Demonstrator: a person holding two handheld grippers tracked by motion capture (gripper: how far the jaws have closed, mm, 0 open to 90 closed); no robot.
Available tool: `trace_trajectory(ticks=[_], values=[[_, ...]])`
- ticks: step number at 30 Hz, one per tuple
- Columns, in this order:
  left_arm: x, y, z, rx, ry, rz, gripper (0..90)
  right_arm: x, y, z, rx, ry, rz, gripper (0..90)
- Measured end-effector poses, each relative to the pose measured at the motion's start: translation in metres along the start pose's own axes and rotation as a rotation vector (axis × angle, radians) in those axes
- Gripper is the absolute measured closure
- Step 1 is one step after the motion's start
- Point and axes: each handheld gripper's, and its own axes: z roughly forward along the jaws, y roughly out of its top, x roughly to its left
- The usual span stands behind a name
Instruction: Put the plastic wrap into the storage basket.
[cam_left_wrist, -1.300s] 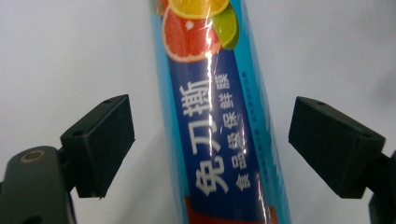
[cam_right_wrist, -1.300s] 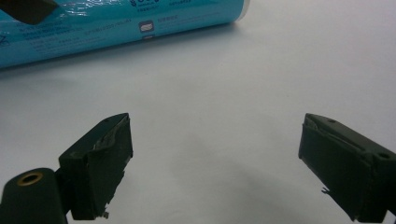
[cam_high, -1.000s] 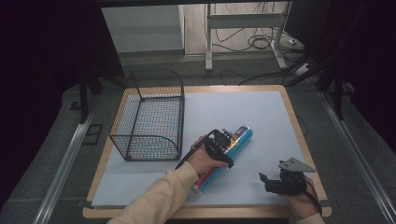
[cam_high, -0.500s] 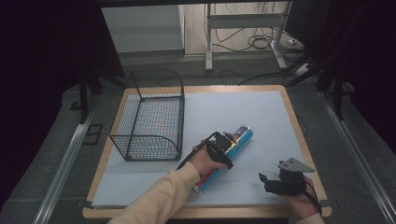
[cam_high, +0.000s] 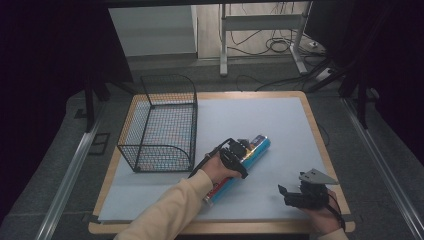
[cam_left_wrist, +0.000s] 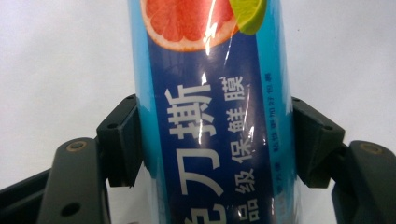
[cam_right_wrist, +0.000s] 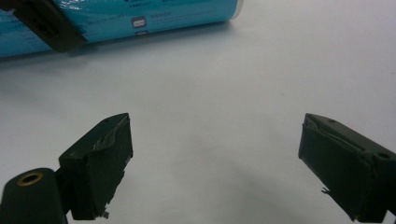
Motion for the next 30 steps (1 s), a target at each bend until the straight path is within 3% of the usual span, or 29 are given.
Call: trace_trajectory(ticks=[30], values=[[0.009,-0.009,-0.049,-0.136,-0.014,0.023,31.2,-0.001,0.000,-0.001,-0.004,-0.025,-0.005,10.4]])
